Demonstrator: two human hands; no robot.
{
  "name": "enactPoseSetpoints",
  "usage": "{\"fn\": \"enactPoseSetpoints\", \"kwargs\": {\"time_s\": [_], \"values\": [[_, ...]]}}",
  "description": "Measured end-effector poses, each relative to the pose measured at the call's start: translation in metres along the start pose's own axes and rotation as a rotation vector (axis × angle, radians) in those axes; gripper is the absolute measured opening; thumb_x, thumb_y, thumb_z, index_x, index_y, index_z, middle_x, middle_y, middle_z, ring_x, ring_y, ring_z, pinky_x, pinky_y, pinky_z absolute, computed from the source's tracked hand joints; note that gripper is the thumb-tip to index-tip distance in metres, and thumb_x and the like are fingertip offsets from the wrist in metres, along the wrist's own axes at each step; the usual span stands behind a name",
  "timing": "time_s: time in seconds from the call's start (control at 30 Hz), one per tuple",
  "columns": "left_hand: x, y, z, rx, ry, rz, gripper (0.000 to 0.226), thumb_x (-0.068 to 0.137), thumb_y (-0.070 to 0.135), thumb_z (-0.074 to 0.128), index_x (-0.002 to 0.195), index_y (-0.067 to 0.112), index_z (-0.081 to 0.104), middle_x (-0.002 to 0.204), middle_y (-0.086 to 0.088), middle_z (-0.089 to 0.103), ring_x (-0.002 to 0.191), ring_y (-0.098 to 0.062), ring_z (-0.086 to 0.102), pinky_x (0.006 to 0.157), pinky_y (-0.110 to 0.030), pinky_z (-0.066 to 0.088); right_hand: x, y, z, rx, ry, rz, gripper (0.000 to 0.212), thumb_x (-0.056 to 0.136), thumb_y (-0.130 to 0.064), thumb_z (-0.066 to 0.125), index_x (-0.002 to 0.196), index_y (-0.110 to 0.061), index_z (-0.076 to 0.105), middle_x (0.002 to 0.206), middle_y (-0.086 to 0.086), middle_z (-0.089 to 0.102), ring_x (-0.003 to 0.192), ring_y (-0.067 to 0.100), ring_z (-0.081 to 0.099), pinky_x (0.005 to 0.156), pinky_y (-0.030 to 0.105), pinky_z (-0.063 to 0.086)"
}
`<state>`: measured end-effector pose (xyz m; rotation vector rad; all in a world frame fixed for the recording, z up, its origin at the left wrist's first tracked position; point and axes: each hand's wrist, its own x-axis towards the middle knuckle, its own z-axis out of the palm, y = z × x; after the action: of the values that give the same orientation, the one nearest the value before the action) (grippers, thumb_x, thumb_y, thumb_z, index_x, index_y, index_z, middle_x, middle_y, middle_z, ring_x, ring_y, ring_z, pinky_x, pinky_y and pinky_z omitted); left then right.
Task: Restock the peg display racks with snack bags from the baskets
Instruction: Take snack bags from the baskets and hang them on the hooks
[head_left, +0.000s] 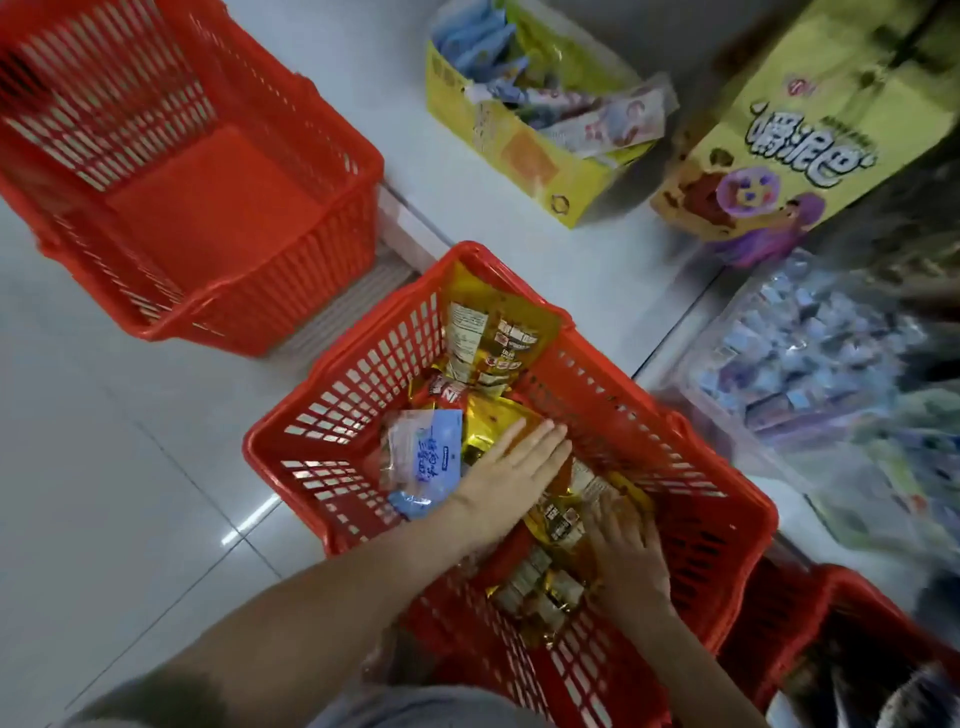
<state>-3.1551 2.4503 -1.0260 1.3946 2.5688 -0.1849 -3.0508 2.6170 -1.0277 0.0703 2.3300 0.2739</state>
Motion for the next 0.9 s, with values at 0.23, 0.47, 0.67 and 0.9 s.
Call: {"fn": "enactPoseSetpoints", "kwargs": {"time_s": [0.23, 0.47, 0.67, 0.9], "values": [[0.034, -0.007, 0.047, 0.083, -0.167, -0.013, 0.048, 0.097, 0.009, 0.043, 0.142, -0.005, 0.036, 0.143, -0.024, 0.044, 0.135, -0.035, 0.041, 0.116, -0.044, 0.023, 0.020, 0.012, 0.007, 0.005, 0.310, -0.023, 0.044, 0.036, -0.004, 0.089, 0.077, -0.003, 0.072, 0.068, 0.014, 0.067, 0.066, 0.032, 0.065, 0.067, 0.040, 0.057], [-0.007, -0.024, -0.085, -0.795, 0.001, -0.305, 0.043, 0.088, -0.001, 0.043, 0.128, 0.005, 0.058, 0.126, -0.018, 0.061, 0.120, -0.031, 0.056, 0.097, -0.040, 0.047, -0.062, 0.020, -0.094, 0.205, 0.697, -0.174, 0.029, 0.063, 0.007, 0.060, 0.088, -0.005, 0.066, 0.077, 0.009, 0.059, 0.071, 0.031, 0.058, 0.069, 0.040, 0.047], [-0.062, -0.035, -0.262, -1.627, -0.058, -0.569, 0.036, 0.100, 0.027, 0.049, 0.113, -0.003, 0.064, 0.102, -0.021, 0.066, 0.089, -0.017, 0.057, 0.082, -0.032, 0.048, -0.184, 0.048, -0.242, 0.261, 0.892, -0.283, 0.030, 0.071, -0.007, 0.042, 0.095, -0.016, 0.056, 0.092, 0.004, 0.050, 0.085, 0.025, 0.044, 0.073, 0.039, 0.030], [-0.152, -0.083, -0.472, -1.851, -0.054, -0.564, 0.084, 0.071, 0.079, 0.057, 0.133, 0.022, 0.056, 0.139, 0.004, 0.054, 0.131, -0.016, 0.046, 0.113, -0.043, 0.033, -0.332, 0.064, -0.435, 0.855, 0.734, -0.125, 0.047, 0.090, -0.003, 0.056, 0.134, -0.014, 0.047, 0.094, 0.003, 0.059, 0.090, 0.009, 0.034, 0.078, 0.029, 0.020]]}}
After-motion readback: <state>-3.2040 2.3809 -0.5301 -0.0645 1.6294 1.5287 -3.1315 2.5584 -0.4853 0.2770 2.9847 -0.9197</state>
